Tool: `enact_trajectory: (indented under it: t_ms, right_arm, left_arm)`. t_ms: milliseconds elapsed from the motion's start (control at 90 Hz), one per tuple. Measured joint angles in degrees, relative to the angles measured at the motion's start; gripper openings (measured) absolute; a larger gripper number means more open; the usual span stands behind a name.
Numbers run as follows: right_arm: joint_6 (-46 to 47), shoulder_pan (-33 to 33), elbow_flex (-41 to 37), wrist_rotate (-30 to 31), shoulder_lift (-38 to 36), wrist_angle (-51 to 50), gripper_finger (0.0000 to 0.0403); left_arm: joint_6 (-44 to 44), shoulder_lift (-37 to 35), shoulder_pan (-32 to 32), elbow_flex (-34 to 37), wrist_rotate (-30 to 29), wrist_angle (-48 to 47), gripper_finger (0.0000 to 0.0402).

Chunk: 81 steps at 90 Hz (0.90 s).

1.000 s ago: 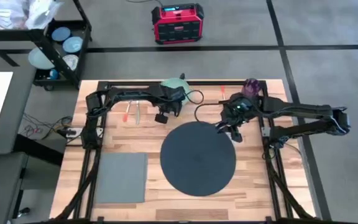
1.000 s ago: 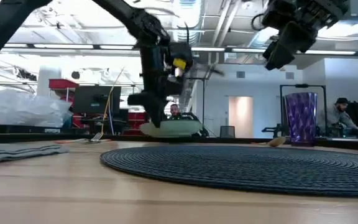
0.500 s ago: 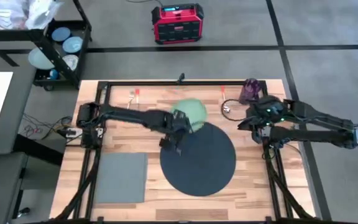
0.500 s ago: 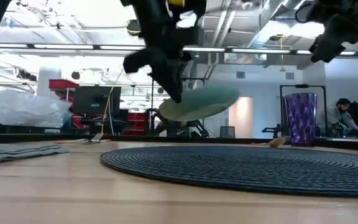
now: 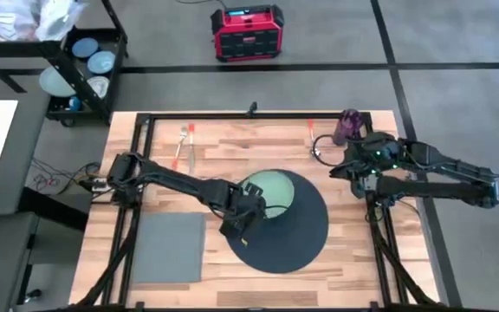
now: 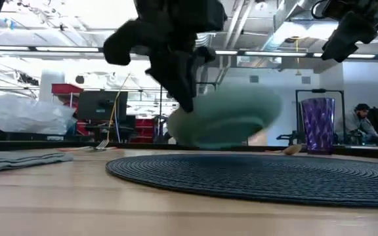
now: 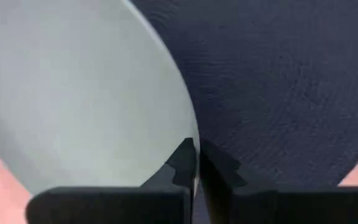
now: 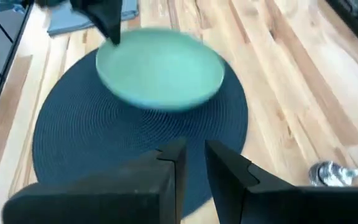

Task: Set table place
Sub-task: Put the green plate on the blue placemat

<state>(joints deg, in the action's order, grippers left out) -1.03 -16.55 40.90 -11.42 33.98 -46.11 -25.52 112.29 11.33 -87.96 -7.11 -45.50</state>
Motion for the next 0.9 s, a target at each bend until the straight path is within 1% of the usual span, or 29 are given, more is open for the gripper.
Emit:
enact_trajectory:
  t_ms: [211,344,444,656,744,900]
  right_arm:
    - [-0.5,0.0,-0.3,0.0,1.3,0.5,0.0048]
    - [-0.6,-0.1,-0.3,0.0,1.8,0.5,0.0048]
    - [-0.7,-0.1,-0.3,0.0,1.9,0.6,0.0048]
    - [-0.9,-0.1,-0.3,0.0,2.0,1.7,0.0048]
    - [-1.0,-0.1,-0.3,0.0,2.1,1.8,0.0048]
    - [-2.0,-0.1,-0.3,0.0,2.1,1.8,0.0048]
  left_arm:
    - [-2.5,2.2,0.4,-2.6,3.9,0.7,0.0000]
    - [-4.0,3.0,1.5,-4.0,5.1,1.0,0.0000]
    - [-3.7,3.5,1.7,-4.0,6.6,-0.4,0.0000]
    - [-5.4,4.1,1.5,-4.1,8.0,1.3,0.0001]
    - [-5.4,4.1,1.4,-4.1,8.5,1.4,0.0012]
    - [-5.3,4.1,1.2,-4.1,9.1,1.5,0.0051]
